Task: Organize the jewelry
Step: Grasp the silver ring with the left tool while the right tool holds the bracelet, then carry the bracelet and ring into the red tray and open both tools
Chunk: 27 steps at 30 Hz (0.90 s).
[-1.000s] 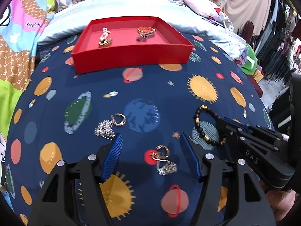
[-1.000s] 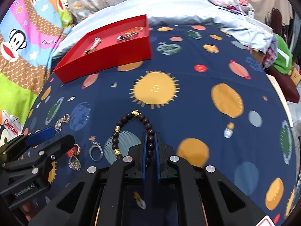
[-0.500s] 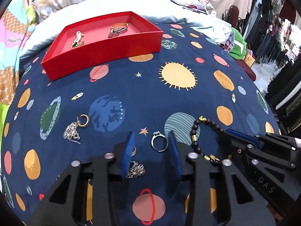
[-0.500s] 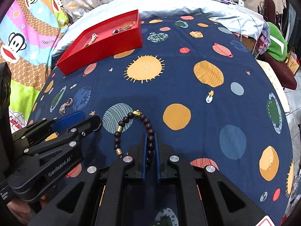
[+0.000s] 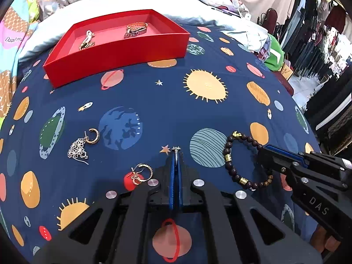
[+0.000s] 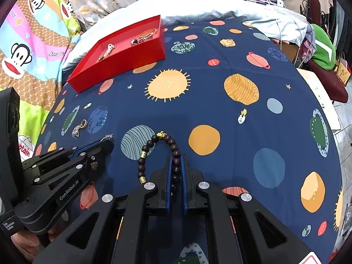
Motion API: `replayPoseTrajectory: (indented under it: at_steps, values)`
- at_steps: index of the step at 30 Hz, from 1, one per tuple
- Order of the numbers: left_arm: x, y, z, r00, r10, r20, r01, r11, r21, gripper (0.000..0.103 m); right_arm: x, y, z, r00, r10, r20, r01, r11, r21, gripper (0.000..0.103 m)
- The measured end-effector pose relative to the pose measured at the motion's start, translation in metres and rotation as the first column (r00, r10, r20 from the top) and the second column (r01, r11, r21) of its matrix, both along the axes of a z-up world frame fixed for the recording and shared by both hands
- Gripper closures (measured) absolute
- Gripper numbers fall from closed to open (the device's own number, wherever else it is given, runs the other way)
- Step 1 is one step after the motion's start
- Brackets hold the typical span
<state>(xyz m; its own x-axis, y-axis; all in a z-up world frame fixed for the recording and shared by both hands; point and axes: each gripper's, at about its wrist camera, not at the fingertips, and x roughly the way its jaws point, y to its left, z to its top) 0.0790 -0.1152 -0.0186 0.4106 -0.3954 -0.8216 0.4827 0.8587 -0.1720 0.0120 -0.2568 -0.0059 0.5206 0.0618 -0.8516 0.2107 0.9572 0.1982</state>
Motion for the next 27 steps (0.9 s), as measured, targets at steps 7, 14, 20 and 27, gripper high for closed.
replayPoseTrajectory:
  at_steps: [7,14,20,27]
  values:
    - [0.003,0.015,0.011,0.999,0.032,-0.002,-0.032,0.999,-0.036,0.102,0.003,0.007,0.018,0.999,0.024,0.043,-0.024,1.000,-0.001,0.096]
    - [0.009,0.033,0.032,0.997,0.072,0.019,-0.071,0.996,-0.060,0.102,0.011,0.013,0.047,0.992,0.050,0.114,-0.049,0.999,-0.009,0.096]
    - [0.027,0.052,0.049,0.993,0.111,0.047,-0.108,0.992,-0.067,0.102,0.035,0.020,0.073,0.981,0.092,0.172,-0.089,0.996,-0.026,0.096]
    - [0.075,0.075,0.080,0.979,0.157,0.133,-0.150,0.987,-0.057,0.102,0.091,0.035,0.105,0.951,0.173,0.255,-0.163,0.985,-0.059,0.096]
